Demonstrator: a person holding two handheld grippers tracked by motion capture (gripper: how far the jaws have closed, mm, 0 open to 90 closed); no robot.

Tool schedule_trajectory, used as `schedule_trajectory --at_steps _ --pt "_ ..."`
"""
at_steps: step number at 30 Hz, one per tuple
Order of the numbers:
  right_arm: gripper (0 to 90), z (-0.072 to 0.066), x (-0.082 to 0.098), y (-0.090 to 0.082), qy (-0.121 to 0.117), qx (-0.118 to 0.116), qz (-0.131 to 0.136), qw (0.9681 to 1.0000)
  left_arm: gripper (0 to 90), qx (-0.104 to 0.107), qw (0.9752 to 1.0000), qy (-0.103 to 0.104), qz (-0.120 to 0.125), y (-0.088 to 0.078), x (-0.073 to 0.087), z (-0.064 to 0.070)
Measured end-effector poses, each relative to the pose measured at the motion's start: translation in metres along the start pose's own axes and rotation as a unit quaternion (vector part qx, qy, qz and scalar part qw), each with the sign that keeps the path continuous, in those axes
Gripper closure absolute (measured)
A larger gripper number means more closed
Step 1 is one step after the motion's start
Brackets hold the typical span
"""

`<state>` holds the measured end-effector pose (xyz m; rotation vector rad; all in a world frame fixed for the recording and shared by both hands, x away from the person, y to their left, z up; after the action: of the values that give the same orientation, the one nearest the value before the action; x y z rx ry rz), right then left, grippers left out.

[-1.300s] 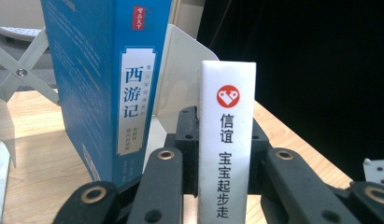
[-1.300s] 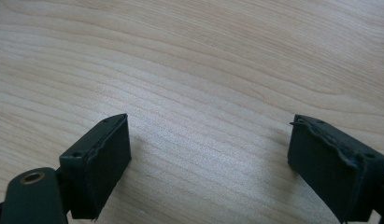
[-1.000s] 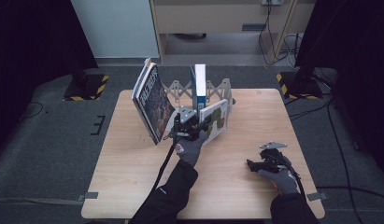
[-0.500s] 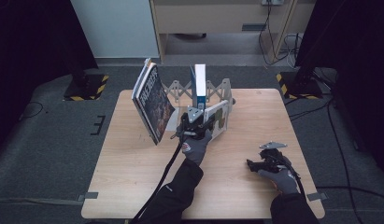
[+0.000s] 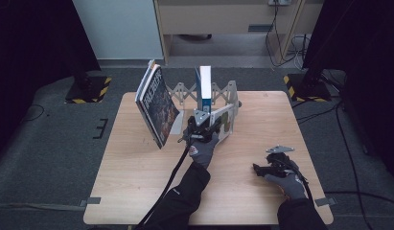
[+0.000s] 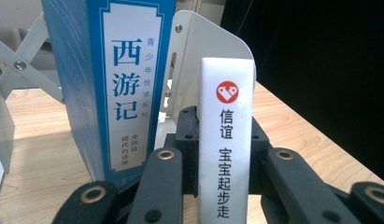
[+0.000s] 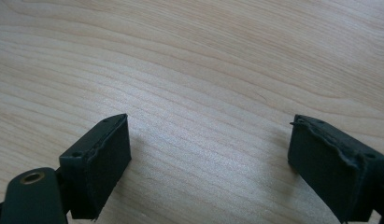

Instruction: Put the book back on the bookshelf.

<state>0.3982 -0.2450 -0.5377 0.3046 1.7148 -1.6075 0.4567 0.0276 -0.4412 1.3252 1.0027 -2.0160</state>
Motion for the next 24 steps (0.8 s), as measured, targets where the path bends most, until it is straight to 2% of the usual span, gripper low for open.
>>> schedule_trajectory --at_steps 10,17,24 --pt "13.2 0.000 0.000 0.000 0.000 -0.001 0.001 1.0000 73.4 0.006 1.0000 -0.005 0.001 0.000 0.005 0.000" --pt "13.2 -0.001 0.000 0.000 0.001 -0.002 0.000 1.0000 72.8 0.013 0.9997 0.008 -0.020 -0.004 0.017 0.004" --pt "13.2 -0.001 0.000 0.000 0.000 -0.002 -0.001 1.0000 72.8 0.008 0.9994 0.020 -0.029 -0.011 0.025 0.003"
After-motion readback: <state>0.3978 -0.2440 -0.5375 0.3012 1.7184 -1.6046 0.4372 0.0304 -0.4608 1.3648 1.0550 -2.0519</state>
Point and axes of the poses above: each handheld gripper's, and its own axes: y roughly forward along the jaws, x roughly out of its underside, z roughly to its right, the point moved 1 cm from there along y, roughly forward along the jaws, and after that the axes turned 6 degrees about x, right-handed, at the moved point
